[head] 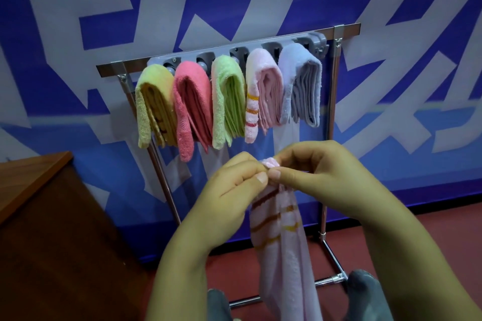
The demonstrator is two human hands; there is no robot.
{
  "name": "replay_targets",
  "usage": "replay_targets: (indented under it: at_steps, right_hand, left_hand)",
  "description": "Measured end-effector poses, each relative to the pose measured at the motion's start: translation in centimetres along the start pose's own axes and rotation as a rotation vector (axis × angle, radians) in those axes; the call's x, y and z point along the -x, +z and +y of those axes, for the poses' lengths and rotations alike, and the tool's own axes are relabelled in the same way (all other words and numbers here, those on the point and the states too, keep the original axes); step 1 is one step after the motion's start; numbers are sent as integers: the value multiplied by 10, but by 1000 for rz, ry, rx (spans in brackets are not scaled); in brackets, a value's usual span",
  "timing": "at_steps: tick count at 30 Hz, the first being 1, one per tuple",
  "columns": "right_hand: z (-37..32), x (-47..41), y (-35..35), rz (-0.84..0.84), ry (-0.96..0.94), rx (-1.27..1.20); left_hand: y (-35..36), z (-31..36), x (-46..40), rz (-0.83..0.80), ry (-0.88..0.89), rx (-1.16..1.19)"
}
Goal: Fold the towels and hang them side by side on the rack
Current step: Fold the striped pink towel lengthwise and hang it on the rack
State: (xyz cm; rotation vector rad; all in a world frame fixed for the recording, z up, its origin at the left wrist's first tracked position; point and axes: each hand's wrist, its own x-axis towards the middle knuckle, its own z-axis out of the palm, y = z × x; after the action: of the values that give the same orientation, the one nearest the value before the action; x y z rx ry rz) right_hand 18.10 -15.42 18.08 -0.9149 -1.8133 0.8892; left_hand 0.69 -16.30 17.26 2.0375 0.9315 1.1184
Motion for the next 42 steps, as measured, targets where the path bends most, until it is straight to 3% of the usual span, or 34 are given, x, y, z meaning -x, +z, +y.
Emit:
replay_targets:
  at_steps: [2, 7, 11, 15, 20, 24, 32, 35, 39, 42]
  right_hand:
    - [2, -1, -2, -39, 3, -1]
    - [7, -5, 2, 13, -13, -86]
    - [9, -8, 3, 35, -33, -185]
    - [12, -9, -2, 89, -56, -232]
    - [18, -7, -20, 219, -27, -198]
    - [26, -11, -22, 296, -6, -30]
    - [24, -12, -29, 399, -97, -35]
    - [33, -9, -28, 377, -51, -57]
    - [28, -3, -32, 311, -58, -337]
    - [22, 3, -40, 192, -98, -548]
  left_hand:
    - [-2, -3, 1, -6, 10, 2]
    - [-6, -18, -2, 186, 22, -49]
    - [-11, -30, -1, -18, -59, -43]
    - [-17, -43, 4, -61, -186, -4]
    - [-40, -58, 15, 92, -268, -156]
    - [-54, -49, 16, 208, -193, -189]
    - [-49, -22, 3, 478, -43, 70]
    - [-45, -29, 1, 507, -87, 102]
    - [-40, -24, 3, 536, -104, 97]
    - [-47, -16, 8, 499, -23, 393]
